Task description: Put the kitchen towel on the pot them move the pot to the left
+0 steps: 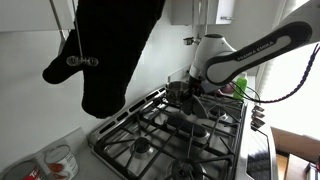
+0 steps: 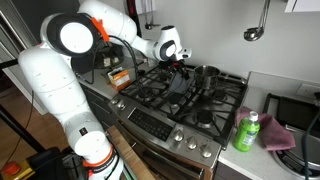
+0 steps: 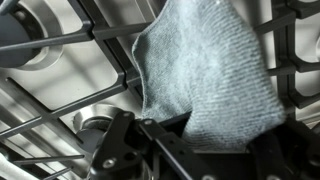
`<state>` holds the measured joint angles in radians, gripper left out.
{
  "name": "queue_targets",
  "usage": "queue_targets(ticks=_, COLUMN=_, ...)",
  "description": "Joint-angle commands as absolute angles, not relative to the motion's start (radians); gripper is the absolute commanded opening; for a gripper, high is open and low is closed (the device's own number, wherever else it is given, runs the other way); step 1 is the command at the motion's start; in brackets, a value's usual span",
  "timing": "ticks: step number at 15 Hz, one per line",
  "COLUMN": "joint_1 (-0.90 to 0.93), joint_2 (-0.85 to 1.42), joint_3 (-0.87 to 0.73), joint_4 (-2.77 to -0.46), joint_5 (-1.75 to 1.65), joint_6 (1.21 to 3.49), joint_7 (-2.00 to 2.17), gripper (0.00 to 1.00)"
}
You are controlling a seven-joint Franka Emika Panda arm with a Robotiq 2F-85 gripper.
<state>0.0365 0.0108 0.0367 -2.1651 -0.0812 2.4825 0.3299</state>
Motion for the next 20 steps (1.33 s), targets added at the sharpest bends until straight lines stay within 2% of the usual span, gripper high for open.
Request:
queue_targets(ticks=1, joint_1=0.056, joint_2=-0.036, joint_3=0.057, joint_4=-2.221, joint_5=-0.079, joint_6=2.497, joint_7=0.325, gripper=0.0)
queue_targets(ticks=20, joint_1=0.097, joint_2=0.033, joint_3=0.102, joint_4=-2.154, joint_5=-0.049, joint_6=2.464, joint_7=0.301, gripper=0.0)
